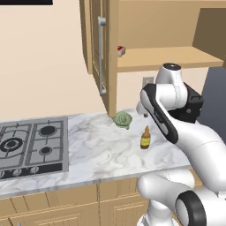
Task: Pick the honey bottle and bar from the counter and place them in the cabinets closest to them.
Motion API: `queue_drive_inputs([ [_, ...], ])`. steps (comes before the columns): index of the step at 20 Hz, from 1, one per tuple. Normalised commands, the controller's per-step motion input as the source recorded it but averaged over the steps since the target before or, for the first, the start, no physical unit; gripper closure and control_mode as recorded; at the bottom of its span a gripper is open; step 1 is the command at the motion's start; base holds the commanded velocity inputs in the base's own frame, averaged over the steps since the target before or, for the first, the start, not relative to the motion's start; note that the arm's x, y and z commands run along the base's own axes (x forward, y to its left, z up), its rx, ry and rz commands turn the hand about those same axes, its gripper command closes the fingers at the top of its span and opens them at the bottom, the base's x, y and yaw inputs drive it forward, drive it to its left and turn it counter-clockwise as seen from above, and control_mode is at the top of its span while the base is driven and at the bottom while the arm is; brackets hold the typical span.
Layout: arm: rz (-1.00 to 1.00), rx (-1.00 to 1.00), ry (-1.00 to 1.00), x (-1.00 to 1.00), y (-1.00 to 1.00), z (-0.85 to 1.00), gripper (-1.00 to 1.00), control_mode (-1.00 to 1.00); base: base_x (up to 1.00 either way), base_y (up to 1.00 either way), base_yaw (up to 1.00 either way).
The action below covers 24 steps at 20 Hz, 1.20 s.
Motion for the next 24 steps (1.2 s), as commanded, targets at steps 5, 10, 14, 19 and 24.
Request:
queue_drive_inputs([
  [5, 0.0, 0.0, 0.0, 0.03, -0.03, -0.3, -1.0, -1.0, 0.0, 0.0, 0.0],
  [10, 0.01, 0.0, 0.0, 0.09, -0.02, -0.27, -1.0, -1.0, 0.0, 0.0, 0.0],
  [14, 0.0, 0.0, 0.0, 0.15, 0.0, -0.28, -1.0, -1.0, 0.0, 0.0, 0.0],
  [19, 0.0, 0.0, 0.0, 0.18, 0.0, -0.29, -1.0, -1.0, 0.0, 0.0, 0.0],
  [24, 0.0, -0.01, 0.0, 0.15, 0.0, -0.3, -1.0, -1.0, 0.0, 0.0, 0.0],
])
